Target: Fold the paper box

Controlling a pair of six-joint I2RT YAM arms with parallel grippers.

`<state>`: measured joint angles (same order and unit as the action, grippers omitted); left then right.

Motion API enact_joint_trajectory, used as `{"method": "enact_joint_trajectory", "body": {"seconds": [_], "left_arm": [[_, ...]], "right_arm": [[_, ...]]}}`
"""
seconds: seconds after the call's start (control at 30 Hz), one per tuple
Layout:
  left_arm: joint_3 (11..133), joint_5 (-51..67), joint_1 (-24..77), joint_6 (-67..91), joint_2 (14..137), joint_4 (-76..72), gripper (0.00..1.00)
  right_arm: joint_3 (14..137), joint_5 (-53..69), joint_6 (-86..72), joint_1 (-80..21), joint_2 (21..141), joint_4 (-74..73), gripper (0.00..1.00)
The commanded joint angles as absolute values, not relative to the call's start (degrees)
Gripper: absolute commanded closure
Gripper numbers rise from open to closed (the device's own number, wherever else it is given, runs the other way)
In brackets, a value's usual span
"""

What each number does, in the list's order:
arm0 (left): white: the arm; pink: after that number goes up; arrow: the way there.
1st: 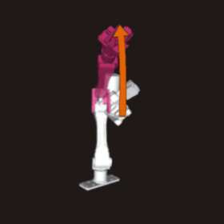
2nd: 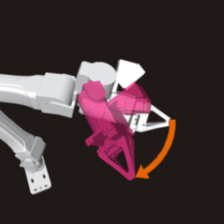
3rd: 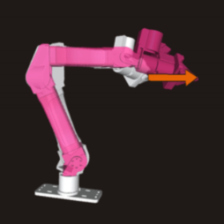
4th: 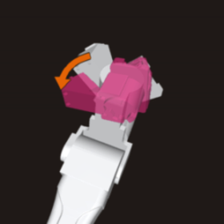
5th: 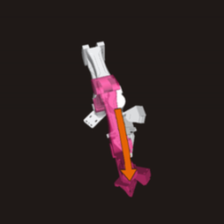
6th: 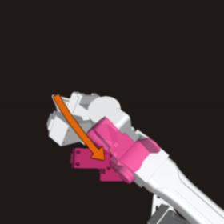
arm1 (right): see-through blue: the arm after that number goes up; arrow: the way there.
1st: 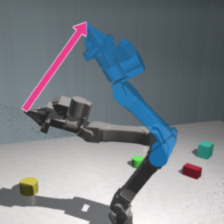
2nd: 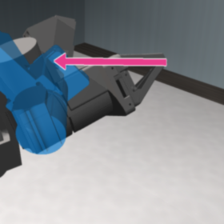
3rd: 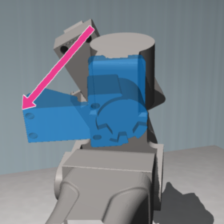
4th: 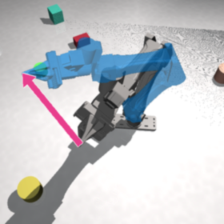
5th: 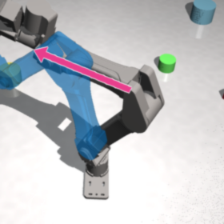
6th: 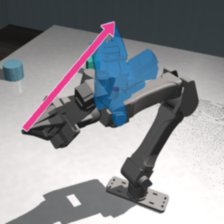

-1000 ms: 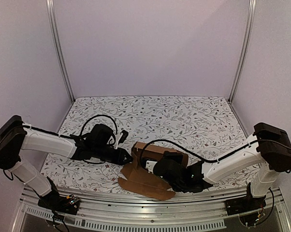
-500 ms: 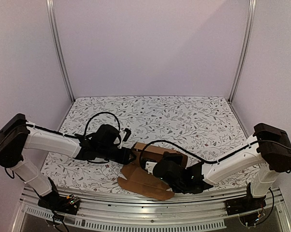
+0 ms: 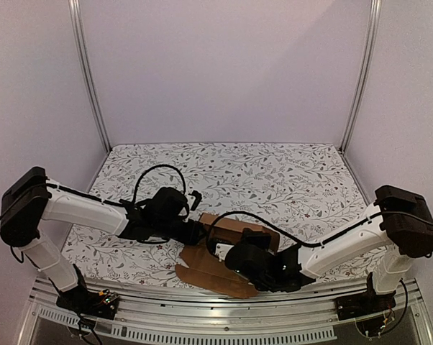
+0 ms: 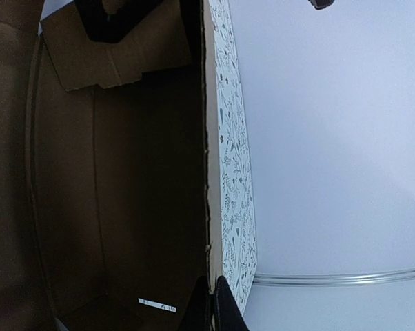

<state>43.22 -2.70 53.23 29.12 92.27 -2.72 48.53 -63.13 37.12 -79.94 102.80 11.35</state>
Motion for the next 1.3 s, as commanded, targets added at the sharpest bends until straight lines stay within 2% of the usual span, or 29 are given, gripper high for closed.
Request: {"method": "enact_joint_trajectory", "body": {"seconds": [0.0,0.47,0.63,0.8,0.93,1.1,1.27], "left_arm": [[44.55,-7.19,54.8,28.32,93.56,-4.18,0.57],[45.65,-7.81,56.74,28.0,96.4,-7.03,0.91],[46.1,-8.38,56.92,27.61,96.85,-7.05,1.0],[46.87,-9.29,56.96,26.52,96.94,-6.37,1.0],[48.35,-9.71,56.97,24.75,97.55,-4.99,1.0],[50.36,-10.02,56.89,22.8,98.68,-3.26,1.0],[51.86,-11.05,56.95,20.91,99.04,-1.8,1.0]], "right_arm": [[49.71,-61.52,34.34,-81.29,105.1,8.61,1.0],[54.87,-58.01,23.83,-81.52,105.62,-1.03,1.0],[55.72,-54.25,20.02,-81.56,103.16,-2.07,0.85],[55.42,-48.15,17.22,-81.48,99.63,-2.2,0.61],[55.22,-42.52,14.74,-81.19,95.68,-2.18,0.48],[55.1,-33.78,11.76,-79.04,88.81,-3.65,0.36],[54.82,-25.94,7.42,-75.3,82.52,-5.89,0.32]]}}
